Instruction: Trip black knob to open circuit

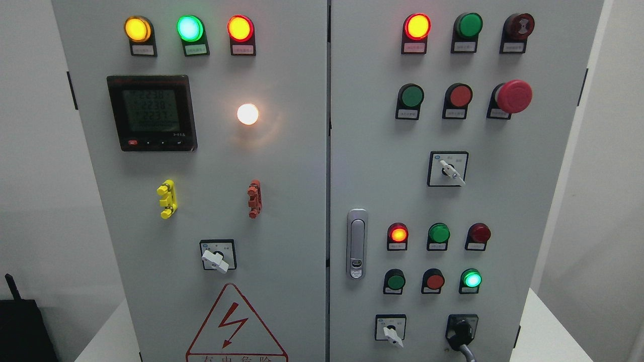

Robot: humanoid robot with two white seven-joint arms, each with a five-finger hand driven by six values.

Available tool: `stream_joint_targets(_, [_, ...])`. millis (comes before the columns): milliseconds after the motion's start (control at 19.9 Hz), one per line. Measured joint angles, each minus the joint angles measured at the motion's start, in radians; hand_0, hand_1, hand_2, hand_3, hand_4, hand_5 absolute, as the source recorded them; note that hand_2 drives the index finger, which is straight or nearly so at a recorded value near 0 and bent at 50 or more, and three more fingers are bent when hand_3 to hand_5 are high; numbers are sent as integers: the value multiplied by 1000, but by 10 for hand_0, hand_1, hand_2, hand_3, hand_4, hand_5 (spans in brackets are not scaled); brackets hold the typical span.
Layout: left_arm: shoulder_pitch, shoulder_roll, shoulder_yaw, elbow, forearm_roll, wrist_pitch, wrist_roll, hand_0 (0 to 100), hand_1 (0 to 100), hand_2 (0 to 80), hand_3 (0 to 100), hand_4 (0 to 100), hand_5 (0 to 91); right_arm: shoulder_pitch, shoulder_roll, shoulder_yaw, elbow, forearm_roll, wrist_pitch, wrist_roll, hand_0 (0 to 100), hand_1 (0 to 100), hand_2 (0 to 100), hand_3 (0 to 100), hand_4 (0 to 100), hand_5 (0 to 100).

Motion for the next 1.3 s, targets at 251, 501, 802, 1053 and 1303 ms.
stream_joint_targets(251, [0,0,0,0,0,0,0,120,389,0,0,0,0,2,-1,-2,1,0,-1,-3,0,0,0,1000,1000,1000])
stream_joint_targets(501, [0,0,0,0,0,0,0,120,389,0,0,0,0,3,-3,-3,3,0,-2,-5,0,0,0,1000,1000,1000])
stream_joint_targets(802, [0,0,0,0,0,0,0,120,389,0,0,0,0,5,-5,-4,4,0,-2,-6,0,0,0,1000,1000,1000])
stream_joint_targets(1053, [0,0,0,0,0,0,0,120,389,0,0,0,0,5,-6,-5,5,-1,-2,-6,0,0,0,1000,1000,1000])
stream_joint_targets(1303, [0,0,0,0,0,1,0,120,389,0,0,0,0,5,-7,-5,6,-1,-2,-7,0,0,0,1000,1000,1000])
